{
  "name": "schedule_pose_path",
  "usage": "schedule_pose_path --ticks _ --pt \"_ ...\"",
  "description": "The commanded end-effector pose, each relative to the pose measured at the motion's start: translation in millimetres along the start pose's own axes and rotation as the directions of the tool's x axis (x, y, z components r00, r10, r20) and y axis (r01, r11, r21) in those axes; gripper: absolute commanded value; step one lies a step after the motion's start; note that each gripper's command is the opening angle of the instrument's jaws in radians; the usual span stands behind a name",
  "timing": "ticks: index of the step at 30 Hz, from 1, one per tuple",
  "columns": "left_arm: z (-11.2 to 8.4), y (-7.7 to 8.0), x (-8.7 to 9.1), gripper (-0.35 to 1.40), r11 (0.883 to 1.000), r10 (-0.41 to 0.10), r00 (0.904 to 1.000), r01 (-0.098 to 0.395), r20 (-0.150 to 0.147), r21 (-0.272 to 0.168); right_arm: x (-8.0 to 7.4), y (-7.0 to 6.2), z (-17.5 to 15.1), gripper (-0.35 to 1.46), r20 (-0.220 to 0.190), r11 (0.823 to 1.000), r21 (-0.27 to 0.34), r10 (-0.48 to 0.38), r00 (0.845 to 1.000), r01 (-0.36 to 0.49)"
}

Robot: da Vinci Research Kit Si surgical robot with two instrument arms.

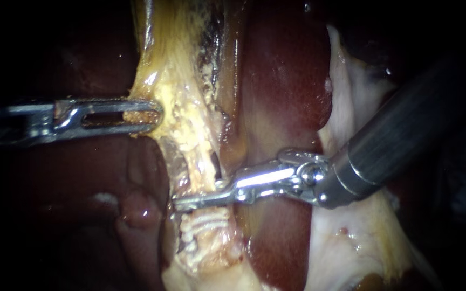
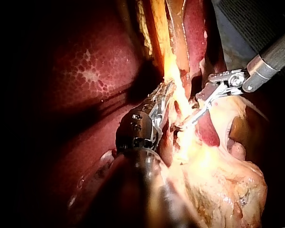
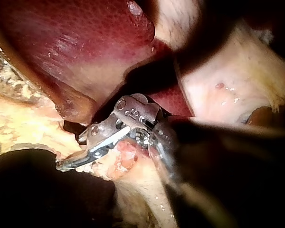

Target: Going back third clip left tube

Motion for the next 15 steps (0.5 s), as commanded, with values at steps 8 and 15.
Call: schedule_pose_path --ticks 8,15 --pt "0.0 -0.2 0.0 -0.35 1.0 -0.001 1.0 0.001 0.002 -0.004 0.2 -0.1 0.5 0.29 -0.015 0.994 -0.033 -0.102 0.995 0.102" --pt "-0.2 -0.2 0.0 -0.35 1.0 -0.001 1.0 0.001 0.002 -0.003 -0.2 -0.3 -0.3 0.6 -0.011 0.95 -0.075 -0.303 0.953 0.302"
